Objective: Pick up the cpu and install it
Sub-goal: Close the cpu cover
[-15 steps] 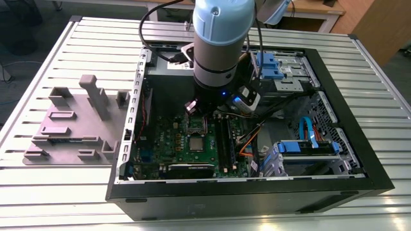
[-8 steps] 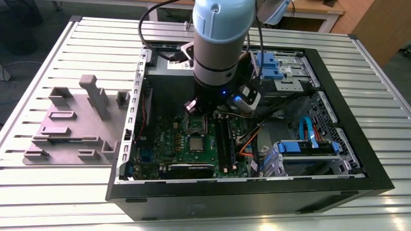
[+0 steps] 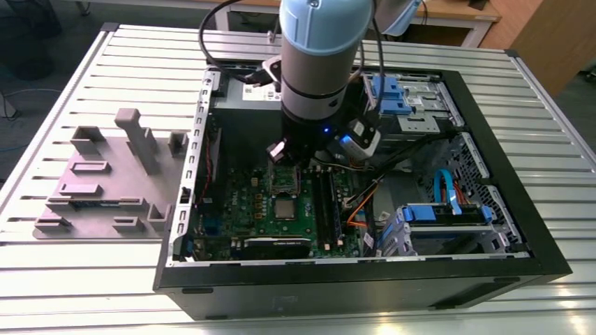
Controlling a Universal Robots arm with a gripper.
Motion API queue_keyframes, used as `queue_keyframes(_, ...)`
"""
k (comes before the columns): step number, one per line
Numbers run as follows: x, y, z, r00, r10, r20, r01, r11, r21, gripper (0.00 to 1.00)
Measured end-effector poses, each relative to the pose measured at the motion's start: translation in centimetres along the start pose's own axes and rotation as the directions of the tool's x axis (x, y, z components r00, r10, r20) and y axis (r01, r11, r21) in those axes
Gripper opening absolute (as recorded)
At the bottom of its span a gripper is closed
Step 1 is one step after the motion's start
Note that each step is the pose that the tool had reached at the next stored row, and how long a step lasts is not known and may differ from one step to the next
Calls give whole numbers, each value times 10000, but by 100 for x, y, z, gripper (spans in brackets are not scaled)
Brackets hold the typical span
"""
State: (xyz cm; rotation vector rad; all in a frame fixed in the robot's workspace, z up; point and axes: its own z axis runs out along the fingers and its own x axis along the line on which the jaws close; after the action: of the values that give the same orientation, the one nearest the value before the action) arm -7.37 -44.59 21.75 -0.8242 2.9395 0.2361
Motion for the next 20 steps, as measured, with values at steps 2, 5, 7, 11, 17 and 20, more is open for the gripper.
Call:
queue_keyframes(2, 1, -2, -24, 10000, -1, 18, 1, 10000, -2, 11)
queue_keyframes(5, 8, -6, -43, 10000, -8, 59, 8, 10000, 4, 11)
queue_keyframes(7, 16, -3, -44, 10000, -12, 84, 12, 10000, 6, 11)
queue_keyframes(11, 17, -3, -44, 10000, -12, 84, 12, 10000, 6, 11)
queue_keyframes(17, 28, -13, -67, 10000, -12, 87, 12, 10000, 3, 11)
queue_keyframes(20, 41, -30, -87, 10000, -13, 87, 13, 10000, 4, 11)
